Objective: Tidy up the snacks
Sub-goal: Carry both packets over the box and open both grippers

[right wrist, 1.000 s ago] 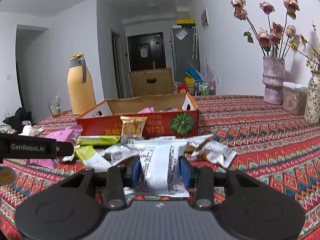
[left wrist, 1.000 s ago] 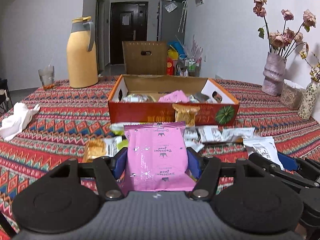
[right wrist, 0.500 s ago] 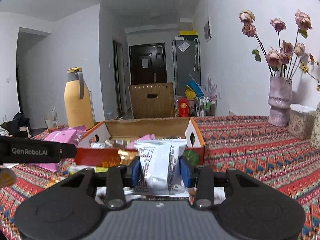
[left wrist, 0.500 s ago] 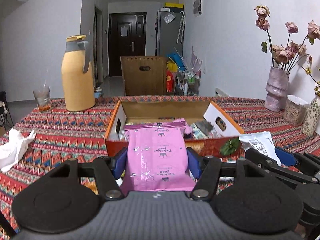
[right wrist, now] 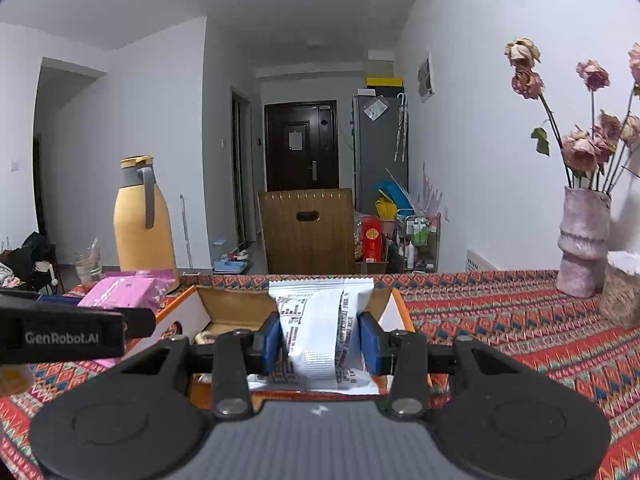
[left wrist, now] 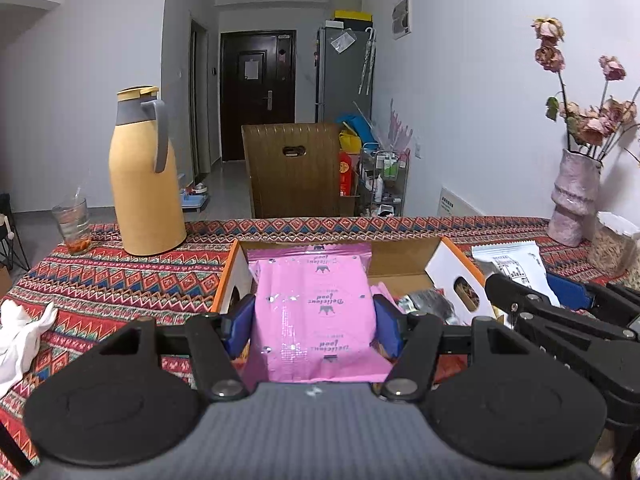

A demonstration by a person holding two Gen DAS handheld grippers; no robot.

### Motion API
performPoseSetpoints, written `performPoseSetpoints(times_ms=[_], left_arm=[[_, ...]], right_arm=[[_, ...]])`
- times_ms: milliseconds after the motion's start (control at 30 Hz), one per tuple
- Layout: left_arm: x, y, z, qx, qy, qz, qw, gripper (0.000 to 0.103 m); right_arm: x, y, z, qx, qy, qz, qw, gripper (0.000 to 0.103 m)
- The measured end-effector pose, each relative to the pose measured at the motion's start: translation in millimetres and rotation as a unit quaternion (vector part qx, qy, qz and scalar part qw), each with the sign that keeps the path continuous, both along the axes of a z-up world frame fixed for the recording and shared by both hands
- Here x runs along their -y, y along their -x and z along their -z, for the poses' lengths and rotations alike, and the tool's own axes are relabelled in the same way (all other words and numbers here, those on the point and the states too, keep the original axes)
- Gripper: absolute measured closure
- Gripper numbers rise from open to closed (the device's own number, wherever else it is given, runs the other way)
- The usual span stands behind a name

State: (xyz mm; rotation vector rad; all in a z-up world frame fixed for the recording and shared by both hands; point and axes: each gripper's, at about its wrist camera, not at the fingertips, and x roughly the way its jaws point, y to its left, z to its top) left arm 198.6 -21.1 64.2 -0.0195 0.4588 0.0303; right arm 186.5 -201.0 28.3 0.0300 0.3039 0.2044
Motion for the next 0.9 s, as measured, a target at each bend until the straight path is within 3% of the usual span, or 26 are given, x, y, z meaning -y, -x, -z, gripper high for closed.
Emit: performPoseSetpoints(times_ms=[433, 900], left_arm=[[-16.1, -70.9, 20.7, -0.019, 0.030, -0.013, 0.9993, 0.040], [-29.5, -97.6, 65.6, -0.069, 0.054, 0.003, 0.9961, 0.040]], right_arm=[[-10.6, -72.8, 12.1, -0.018, 0.009, 0.007, 1.000, 0.063], [-7.9, -104.0, 56.4, -0.072, 0.006, 0.002, 0.997, 0.063]])
